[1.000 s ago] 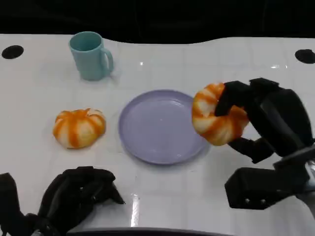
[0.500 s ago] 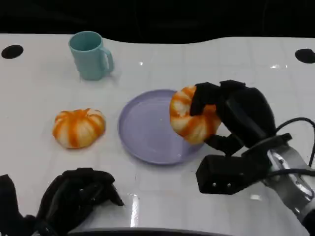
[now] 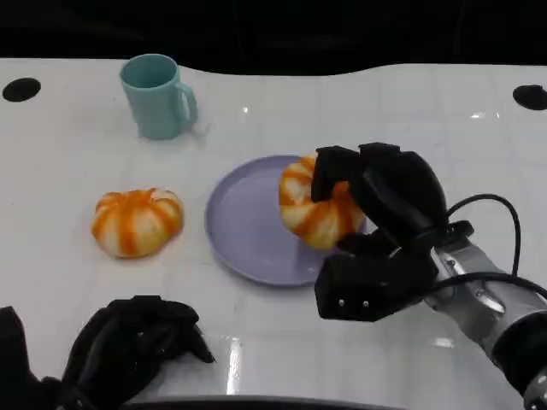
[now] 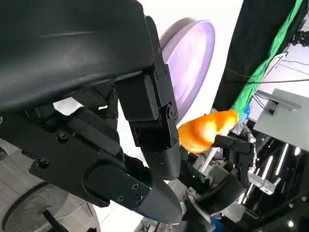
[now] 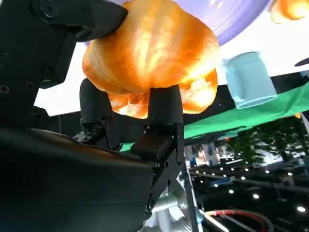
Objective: Grasp the bread from the table and place it into the plate.
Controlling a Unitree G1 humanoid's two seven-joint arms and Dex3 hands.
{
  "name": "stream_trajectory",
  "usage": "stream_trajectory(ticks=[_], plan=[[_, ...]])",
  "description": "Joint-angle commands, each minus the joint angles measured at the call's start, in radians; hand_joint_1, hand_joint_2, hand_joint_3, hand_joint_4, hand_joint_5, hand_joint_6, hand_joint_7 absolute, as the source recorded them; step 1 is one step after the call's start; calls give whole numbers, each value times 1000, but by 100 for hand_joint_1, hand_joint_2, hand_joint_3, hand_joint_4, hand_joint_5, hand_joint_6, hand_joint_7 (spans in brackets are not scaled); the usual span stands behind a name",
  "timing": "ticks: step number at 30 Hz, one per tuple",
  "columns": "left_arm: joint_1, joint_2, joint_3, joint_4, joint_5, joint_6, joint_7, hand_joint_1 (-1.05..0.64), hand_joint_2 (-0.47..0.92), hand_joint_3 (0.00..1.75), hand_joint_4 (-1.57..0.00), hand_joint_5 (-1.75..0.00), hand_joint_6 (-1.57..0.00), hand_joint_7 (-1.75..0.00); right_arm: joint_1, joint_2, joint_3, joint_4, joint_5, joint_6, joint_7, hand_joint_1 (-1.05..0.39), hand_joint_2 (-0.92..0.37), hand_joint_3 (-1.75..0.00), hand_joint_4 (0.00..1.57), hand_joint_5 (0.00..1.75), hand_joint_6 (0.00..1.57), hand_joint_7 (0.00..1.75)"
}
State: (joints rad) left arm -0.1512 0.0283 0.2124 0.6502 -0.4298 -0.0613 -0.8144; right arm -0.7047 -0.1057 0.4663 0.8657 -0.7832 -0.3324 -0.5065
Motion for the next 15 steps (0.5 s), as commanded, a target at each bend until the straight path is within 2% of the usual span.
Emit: stream_trajectory(ticks=[1,3,4,5,7,10,15], plan=[[17,15,-2,-15,3,3,5,-93,70,0,-81,-140,-149,0,-27,9,-12,21,58,18,91,-19,-60,-68,84,126,84,56],[15,14,-1,-11,0,0,0,-92,70,0,-80,-140,-149,0,-25,-3,-3,7,62,25,145,-27,-76,-33,78,80,79,20],[14,14,0,-9,-1,1,-1,-91,70,0,-80,-140,-149,0,-23,-10,3,-4,61,29,173,-35,-85,-19,63,50,66,8],[13,14,0,-6,-1,0,-3,-91,70,0,-80,-140,-149,0,-22,-18,7,-12,60,27,201,-40,-88,-13,55,37,58,4],[13,14,-1,-9,0,8,5,-92,69,0,-80,-140,-149,0,-16,-27,8,-31,71,27,265,-58,-91,-19,28,15,35,1],[17,13,-2,-23,0,22,15,-92,69,0,-81,-139,-149,0,3,-36,-2,-77,105,33,355,-73,-92,-30,8,4,16,0],[14,13,-4,-18,5,8,12,-92,70,0,-80,-139,-149,0,54,-59,-22,-197,171,51,492,-82,-92,-43,0,0,5,0]])
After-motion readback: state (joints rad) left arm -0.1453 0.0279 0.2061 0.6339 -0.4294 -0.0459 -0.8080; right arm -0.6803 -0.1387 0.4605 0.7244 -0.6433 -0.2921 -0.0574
